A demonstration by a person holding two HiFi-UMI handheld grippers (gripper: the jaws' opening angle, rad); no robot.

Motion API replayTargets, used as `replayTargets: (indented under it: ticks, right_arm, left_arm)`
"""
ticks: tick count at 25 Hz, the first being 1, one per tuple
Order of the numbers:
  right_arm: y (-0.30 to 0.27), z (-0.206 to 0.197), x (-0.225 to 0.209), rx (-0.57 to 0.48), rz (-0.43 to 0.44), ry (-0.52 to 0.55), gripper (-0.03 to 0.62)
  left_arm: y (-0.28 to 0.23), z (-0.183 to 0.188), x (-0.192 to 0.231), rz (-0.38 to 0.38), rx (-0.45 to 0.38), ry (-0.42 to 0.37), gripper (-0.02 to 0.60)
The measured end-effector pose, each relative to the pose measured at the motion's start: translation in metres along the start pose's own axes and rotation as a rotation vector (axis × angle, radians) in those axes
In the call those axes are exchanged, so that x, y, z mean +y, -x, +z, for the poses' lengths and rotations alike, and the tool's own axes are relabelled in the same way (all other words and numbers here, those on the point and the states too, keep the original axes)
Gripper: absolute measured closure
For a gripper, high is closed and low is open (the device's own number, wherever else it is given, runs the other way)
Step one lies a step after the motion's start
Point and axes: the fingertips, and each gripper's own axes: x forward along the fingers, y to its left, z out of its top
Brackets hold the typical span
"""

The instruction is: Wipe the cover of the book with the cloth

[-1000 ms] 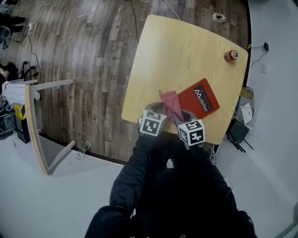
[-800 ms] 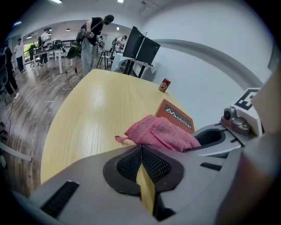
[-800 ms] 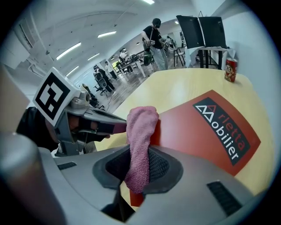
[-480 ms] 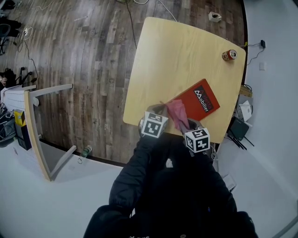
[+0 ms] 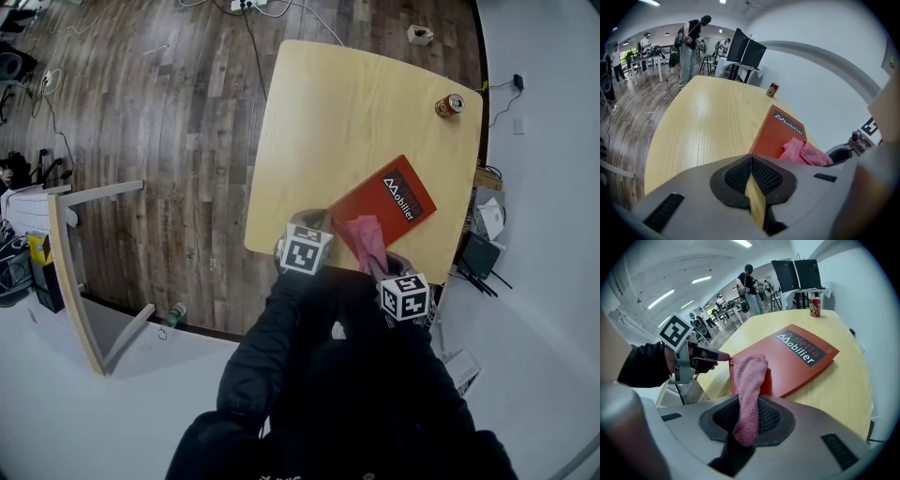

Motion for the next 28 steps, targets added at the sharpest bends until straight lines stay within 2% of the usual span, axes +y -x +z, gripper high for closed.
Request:
replayTargets:
  ticks: [4,7,9,14,20,24,28]
  right_arm:
    - [0.026,0.023,0.003,-0.127,-0.001,-0.042,0.503]
    - [0.053,0.047,0.01,-0.245,0.009,-0.034,0.503]
    - [0.075,0.061,0.018,-0.322,0.012,-0.005,0.503]
    - [0.14,0.088,0.04,-0.495,-0.011,0.083,0.503]
    - [0.236,0.097,0.074,-0.658,-0.046,0.165,0.503]
    - [0.285,0.091,0.096,-0.732,-0.046,0.214,0.503]
    - [0.323,0.082,0.108,-0.796,-0.061,0.215,0.505]
  left_arm:
    - [0.011,0.008,0.001,0.039,-0.052,-0.003,0.546]
    - [0.04,0.023,-0.006,0.079,-0.147,0.01,0.546]
    - [0.063,0.033,-0.019,0.105,-0.21,-0.007,0.546]
    - [0.131,0.053,-0.07,0.163,-0.386,-0.052,0.546]
    - [0.208,0.056,-0.155,0.176,-0.562,-0.114,0.548]
    - [0.25,0.057,-0.196,0.181,-0.649,-0.16,0.548]
    - [0.284,0.054,-0.227,0.186,-0.709,-0.18,0.548]
